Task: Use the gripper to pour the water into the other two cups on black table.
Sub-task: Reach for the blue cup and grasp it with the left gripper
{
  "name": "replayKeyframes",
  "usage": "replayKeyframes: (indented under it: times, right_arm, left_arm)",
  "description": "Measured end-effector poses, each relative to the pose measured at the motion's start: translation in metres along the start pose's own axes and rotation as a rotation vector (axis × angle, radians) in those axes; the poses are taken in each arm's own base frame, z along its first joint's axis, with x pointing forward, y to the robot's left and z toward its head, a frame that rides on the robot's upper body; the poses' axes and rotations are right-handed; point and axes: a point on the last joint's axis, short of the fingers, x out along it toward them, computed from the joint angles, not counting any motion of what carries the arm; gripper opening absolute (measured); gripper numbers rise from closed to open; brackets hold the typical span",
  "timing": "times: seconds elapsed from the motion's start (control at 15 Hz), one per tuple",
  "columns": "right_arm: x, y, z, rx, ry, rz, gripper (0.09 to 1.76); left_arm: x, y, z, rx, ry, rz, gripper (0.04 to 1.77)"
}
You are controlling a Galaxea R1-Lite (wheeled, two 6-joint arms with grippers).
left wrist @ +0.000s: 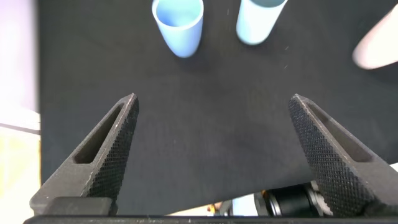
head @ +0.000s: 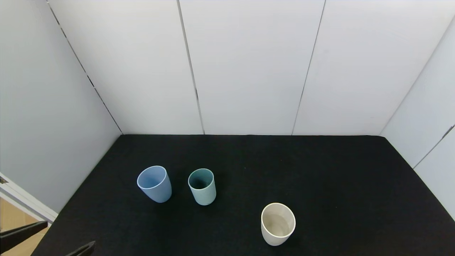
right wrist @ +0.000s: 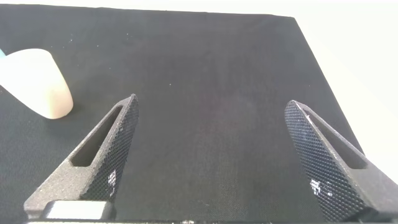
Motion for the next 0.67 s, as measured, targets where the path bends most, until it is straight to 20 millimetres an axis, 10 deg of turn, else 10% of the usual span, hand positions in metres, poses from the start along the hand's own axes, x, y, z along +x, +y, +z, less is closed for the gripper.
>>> replayKeyframes:
  times: [0.67]
  right_arm:
    - [0.000,0.000,0.000,0.000,0.000,0.000,1.71]
  left_arm:
    - [0.142,0.016,-0.025,-0.001,0.222,-0.036,1.72]
